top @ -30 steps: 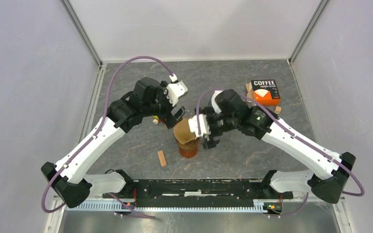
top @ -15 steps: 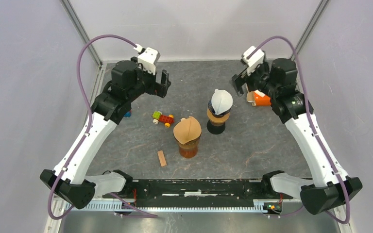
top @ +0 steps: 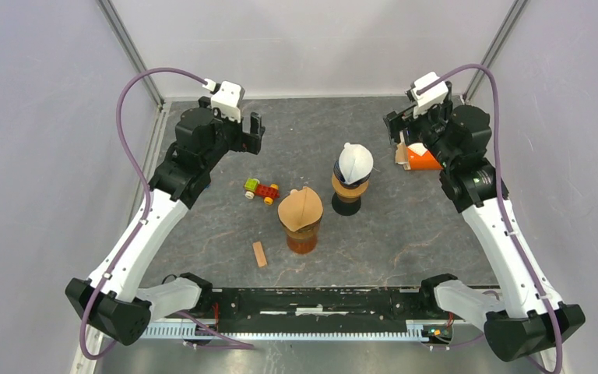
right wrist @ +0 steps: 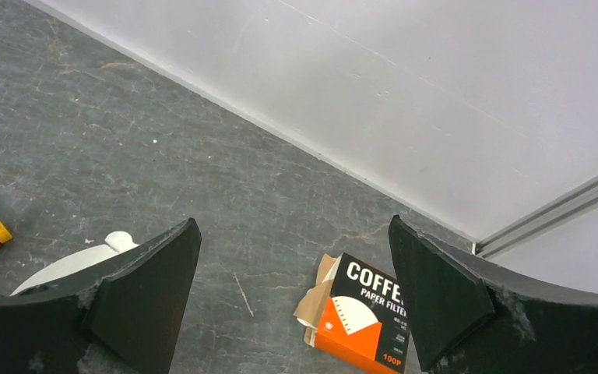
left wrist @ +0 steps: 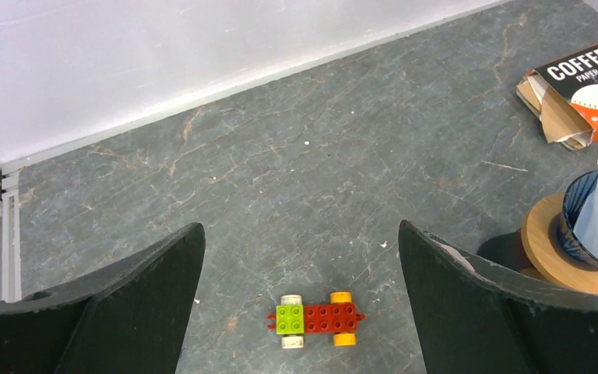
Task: Place the coffee filter in the dripper
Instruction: Adjust the coffee filter in the coffee dripper.
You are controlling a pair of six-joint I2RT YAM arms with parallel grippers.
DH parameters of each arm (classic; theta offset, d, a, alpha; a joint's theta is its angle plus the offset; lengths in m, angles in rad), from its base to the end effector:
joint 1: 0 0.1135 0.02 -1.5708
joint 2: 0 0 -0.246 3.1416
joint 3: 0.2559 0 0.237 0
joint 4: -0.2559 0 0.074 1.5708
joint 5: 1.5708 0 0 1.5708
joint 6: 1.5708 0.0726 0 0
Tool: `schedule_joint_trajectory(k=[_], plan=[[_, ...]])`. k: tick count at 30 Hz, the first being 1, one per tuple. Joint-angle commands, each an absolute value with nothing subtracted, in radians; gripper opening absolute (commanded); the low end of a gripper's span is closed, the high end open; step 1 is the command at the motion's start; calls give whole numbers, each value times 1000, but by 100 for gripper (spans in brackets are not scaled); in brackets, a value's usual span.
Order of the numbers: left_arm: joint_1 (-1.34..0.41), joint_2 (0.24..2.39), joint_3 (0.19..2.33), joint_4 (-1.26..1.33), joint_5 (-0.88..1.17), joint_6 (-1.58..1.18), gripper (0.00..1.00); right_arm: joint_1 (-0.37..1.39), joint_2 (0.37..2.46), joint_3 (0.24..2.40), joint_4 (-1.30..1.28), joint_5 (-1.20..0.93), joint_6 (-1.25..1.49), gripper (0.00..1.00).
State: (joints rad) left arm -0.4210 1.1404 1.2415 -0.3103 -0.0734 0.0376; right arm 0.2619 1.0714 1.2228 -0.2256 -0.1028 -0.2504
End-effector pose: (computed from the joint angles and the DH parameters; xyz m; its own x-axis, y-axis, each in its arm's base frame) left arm 0.2601 -0.1106 0.3895 -0.1765 0.1201 -0.9769 0.3490 0.9357 0.0520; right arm 0.2546 0.0760 0.4125 0.0189 -0.2501 -0.9680 -0.3630 0.9004 -0.2397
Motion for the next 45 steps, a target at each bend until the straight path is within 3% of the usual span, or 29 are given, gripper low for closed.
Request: schedule_joint_trajectory(k=[1, 4, 6, 17, 26, 36, 45], plan=[[-411, 1094, 1227, -259, -6, 22, 100, 262, 1051, 1187, -193, -225, -276, 98], [-411, 1090, 1212, -262, 76, 11, 100, 264, 1053, 1153, -220, -442, -331, 98], [-412, 1093, 1205, -256, 91, 10, 100, 267, 1059, 1140, -226, -469, -336, 98], [-412, 1106, 1193, -247, 131, 10, 100, 386, 1221, 1266, -457, -333, -453, 98], [-431, 1153, 1224, -249, 300, -26, 97, 404, 1244, 1249, -430, -283, -430, 98], [-671, 1358, 1394, -288, 277, -41, 95, 306, 1165, 1191, -380, -340, -341, 98], [-727, 1510, 1465, -256, 241, -56, 96, 225, 1136, 1065, -318, -430, -309, 98]])
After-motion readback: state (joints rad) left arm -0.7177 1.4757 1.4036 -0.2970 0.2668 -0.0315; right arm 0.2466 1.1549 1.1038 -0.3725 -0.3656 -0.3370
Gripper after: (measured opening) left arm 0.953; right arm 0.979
